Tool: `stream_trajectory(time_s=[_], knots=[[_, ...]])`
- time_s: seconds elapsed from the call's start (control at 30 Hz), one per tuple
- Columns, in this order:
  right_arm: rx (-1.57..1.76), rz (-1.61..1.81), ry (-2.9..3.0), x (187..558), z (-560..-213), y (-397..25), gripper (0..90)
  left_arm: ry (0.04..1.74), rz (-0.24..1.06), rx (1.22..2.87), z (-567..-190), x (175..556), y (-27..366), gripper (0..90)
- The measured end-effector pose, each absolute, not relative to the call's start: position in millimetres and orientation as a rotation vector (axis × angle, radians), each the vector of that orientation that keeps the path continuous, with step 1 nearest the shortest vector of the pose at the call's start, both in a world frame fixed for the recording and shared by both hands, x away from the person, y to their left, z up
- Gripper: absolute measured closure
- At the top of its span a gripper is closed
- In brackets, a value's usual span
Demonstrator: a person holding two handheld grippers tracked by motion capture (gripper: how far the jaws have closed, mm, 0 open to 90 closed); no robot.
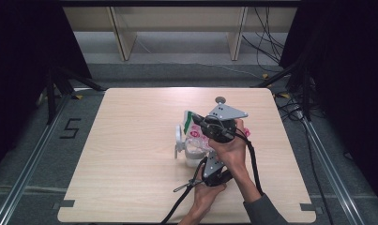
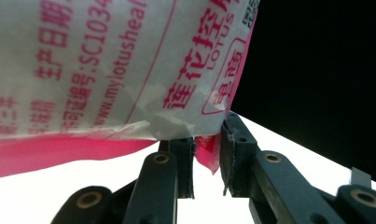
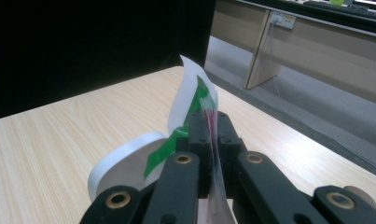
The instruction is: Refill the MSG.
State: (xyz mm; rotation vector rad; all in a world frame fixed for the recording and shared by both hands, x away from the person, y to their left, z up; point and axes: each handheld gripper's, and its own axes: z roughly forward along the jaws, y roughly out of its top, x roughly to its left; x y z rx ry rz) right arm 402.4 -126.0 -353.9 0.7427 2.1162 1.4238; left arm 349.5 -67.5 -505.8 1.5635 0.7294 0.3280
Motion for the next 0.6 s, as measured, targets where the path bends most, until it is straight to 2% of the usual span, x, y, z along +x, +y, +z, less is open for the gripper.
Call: stream_trajectory(time_s=[0.6], knots=[[0.760,1.409,2.131,405.5,-353.3,-127.4,89.3,0.731,0.326,1.563,-506.1,352.4,-68.8,76.1]])
